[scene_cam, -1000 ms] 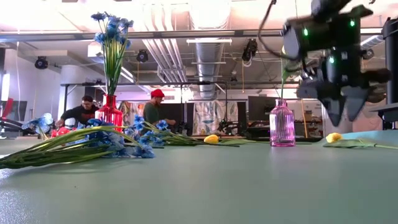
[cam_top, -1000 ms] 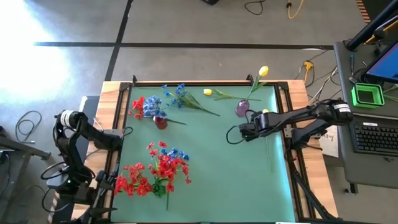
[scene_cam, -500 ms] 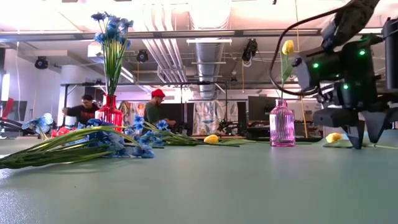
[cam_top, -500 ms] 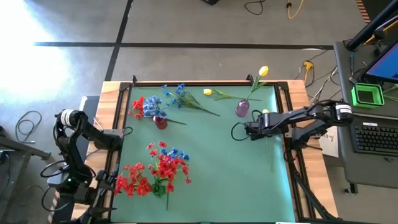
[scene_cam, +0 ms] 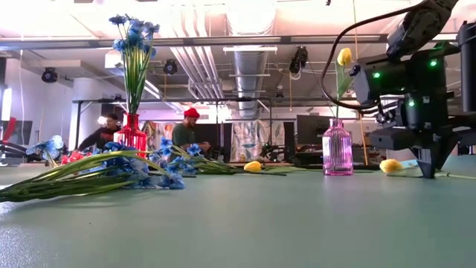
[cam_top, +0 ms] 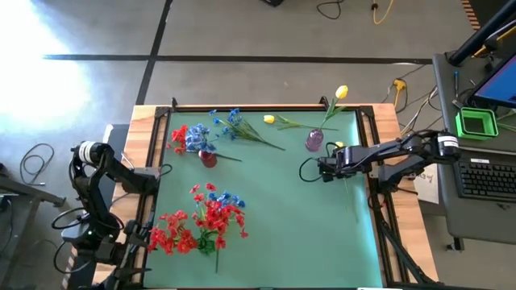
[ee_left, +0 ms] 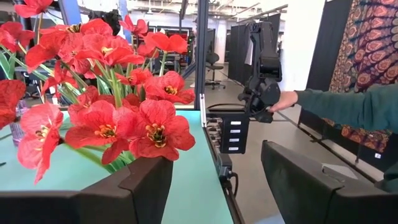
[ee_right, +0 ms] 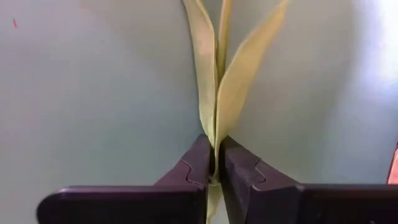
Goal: Sort flowers into vase by color
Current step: Put the bottom yellow tulip into the purple vase
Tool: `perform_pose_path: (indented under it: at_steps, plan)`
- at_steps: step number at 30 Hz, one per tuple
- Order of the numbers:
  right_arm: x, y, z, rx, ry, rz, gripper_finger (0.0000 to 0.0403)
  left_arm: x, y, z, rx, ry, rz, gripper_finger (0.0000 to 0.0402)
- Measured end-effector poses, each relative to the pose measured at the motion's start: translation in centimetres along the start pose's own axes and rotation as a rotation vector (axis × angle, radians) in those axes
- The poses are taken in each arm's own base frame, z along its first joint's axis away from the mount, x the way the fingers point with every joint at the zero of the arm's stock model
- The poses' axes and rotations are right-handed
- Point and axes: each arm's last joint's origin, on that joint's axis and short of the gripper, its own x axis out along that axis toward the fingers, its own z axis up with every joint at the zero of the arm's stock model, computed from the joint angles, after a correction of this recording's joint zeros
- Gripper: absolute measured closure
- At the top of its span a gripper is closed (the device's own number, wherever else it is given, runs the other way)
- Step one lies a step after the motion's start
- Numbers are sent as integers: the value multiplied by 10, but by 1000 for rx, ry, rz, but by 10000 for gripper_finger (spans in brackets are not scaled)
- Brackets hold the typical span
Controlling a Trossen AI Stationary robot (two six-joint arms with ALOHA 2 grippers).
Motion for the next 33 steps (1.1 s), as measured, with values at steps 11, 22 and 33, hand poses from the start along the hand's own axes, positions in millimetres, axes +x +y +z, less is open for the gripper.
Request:
perform_pose_path:
  at_steps: [11, 22, 33]
  plan:
    - [-39, 19, -11, -181, 150, 240, 383, 0, 0, 0, 5, 3, 5, 171]
    - [-68, 50, -41, -273, 108, 467, 299, 0, 1, -1, 10, 5, 10, 171]
    - [-46, 63, -38, -234, 46, 339, 182, 0, 1, -1, 15, 5, 11, 171]
